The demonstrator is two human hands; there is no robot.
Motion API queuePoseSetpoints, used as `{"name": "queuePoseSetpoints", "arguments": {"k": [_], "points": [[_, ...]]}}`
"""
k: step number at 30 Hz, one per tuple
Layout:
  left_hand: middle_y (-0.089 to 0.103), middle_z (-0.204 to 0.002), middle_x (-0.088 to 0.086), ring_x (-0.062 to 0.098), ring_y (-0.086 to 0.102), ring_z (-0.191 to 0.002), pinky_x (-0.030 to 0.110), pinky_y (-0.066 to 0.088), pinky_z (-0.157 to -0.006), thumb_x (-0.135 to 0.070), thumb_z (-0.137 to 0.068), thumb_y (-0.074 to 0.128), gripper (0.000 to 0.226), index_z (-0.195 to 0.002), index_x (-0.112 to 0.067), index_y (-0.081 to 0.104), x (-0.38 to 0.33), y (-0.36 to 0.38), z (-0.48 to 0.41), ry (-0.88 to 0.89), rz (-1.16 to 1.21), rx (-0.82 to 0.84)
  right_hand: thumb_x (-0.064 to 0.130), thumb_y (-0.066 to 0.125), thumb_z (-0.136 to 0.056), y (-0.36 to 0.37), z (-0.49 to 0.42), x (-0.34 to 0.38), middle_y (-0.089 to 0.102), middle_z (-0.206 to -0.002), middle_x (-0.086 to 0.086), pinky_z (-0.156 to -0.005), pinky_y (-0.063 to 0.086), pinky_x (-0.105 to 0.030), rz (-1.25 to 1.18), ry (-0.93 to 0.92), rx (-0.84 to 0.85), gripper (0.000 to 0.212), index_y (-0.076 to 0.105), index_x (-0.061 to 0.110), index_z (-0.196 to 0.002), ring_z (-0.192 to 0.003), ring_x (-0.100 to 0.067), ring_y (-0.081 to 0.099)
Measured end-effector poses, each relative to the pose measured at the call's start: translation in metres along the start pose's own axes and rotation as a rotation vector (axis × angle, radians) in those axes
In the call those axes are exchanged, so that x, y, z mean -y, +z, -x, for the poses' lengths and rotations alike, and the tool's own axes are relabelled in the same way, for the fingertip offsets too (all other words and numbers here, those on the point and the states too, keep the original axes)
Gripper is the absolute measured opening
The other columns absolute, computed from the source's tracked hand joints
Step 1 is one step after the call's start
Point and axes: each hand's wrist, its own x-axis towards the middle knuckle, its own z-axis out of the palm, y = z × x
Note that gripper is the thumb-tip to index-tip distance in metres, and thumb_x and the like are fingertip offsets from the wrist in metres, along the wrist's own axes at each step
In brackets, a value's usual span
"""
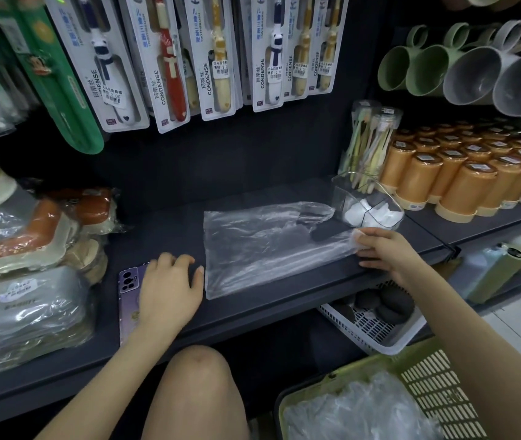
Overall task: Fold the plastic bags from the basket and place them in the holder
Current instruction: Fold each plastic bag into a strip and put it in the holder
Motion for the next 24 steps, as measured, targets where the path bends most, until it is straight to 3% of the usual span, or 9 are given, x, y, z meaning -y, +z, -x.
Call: {"name": "queuePoseSetpoints", "arguments": {"k": [2,5,7,9,12,16,19,21,24], "points": [[0.064,-0.09,0.021,0.042,0.061,-0.079,0.046,0.052,-0.073,-0.027,-0.089,0.045,0.04,-0.093,0.002,0.072,0.004,0.008,-0.006,0.174,-0.09,-0.008,0.032,0.063,-0.091,0.006,0.007,0.002,0.062,-0.113,-0.009,-0.089,0.048,-0.04,0.346,-0.159,-0.207,0.029,0.063,0.015,-0.116,-0.106,-0.028,0.058],[0.06,-0.127,0.023,0.041,0.055,-0.121,0.048,0.04,-0.104,-0.039,-0.09,0.023,0.066,-0.121,0.005,0.062,-0.002,0.022,-0.013,0.301,-0.124,0.243,0.034,0.052,-0.094,0.039,0.028,-0.006,0.064,-0.118,-0.016,-0.092,0.044,-0.042,0.803,-0.647,-0.434,0.038,0.064,0.009,-0.121,-0.108,-0.038,0.057],[0.033,-0.154,0.014,0.028,0.027,-0.145,0.034,0.01,-0.117,-0.053,-0.083,0.001,0.089,-0.146,0.0,0.034,-0.006,0.028,-0.012,0.3,-0.155,0.359,0.033,0.044,-0.094,0.07,0.045,-0.019,0.066,-0.119,-0.015,-0.096,0.045,-0.042,0.894,-0.976,-0.288,0.042,0.066,0.007,-0.118,-0.109,-0.035,0.06],[0.011,-0.161,0.007,0.018,0.006,-0.149,0.026,-0.005,-0.116,-0.06,-0.071,-0.016,0.102,-0.153,-0.005,0.013,-0.007,0.033,-0.009,0.241,-0.155,0.448,0.04,0.032,-0.099,0.097,0.055,-0.043,0.062,-0.129,-0.01,-0.106,0.039,-0.044,1.055,-1.152,-0.021,0.049,0.064,0.011,-0.123,-0.122,-0.028,0.056],[0.002,-0.162,0.006,0.015,-0.001,-0.149,0.026,-0.005,-0.117,-0.063,-0.065,-0.021,0.108,-0.153,-0.006,0.004,-0.004,0.038,-0.003,0.184,-0.177,0.479,0.047,0.011,-0.104,0.105,0.055,-0.074,0.06,-0.133,-0.001,-0.108,0.04,-0.043,1.263,-1.132,0.149,0.064,0.063,0.018,-0.127,-0.127,-0.02,0.053],[0.0,-0.162,0.005,0.015,-0.002,-0.149,0.027,-0.005,-0.118,-0.064,-0.065,-0.021,0.108,-0.154,-0.008,0.003,-0.003,0.038,-0.001,0.171,-0.182,0.486,0.05,0.007,-0.103,0.055,0.039,-0.078,0.064,-0.127,-0.003,-0.105,0.03,-0.04,1.314,-0.902,0.033,0.072,0.066,0.016,-0.123,-0.119,-0.024,0.06],[0.002,-0.162,0.002,0.013,0.0,-0.149,0.026,-0.003,-0.118,-0.069,-0.065,-0.016,0.109,-0.154,-0.01,0.006,-0.007,0.033,-0.001,0.154,-0.157,0.519,0.058,-0.001,-0.098,0.018,0.035,-0.074,0.055,-0.138,-0.002,-0.111,0.018,-0.037,1.308,-0.776,-0.001,0.081,0.058,0.015,-0.133,-0.131,-0.021,0.049],[0.009,-0.162,0.001,0.013,0.008,-0.149,0.025,0.004,-0.118,-0.076,-0.079,0.008,0.098,-0.154,-0.012,0.016,-0.01,0.025,-0.003,0.111,-0.044,0.527,0.061,-0.003,-0.096,0.019,0.033,-0.066,0.052,-0.141,-0.003,-0.116,0.017,-0.036,1.22,-0.801,-0.027,0.085,0.057,0.015,-0.134,-0.135,-0.021,0.045],[0.033,-0.154,0.008,0.023,0.03,-0.143,0.03,0.019,-0.115,-0.046,-0.098,0.044,0.058,-0.144,-0.011,0.043,-0.012,0.017,-0.015,0.043,0.149,0.343,0.057,0.004,-0.099,0.056,0.028,-0.039,0.059,-0.133,-0.009,-0.114,0.027,-0.038,1.029,-0.893,-0.099,0.08,0.061,0.008,-0.128,-0.128,-0.026,0.052]]}}
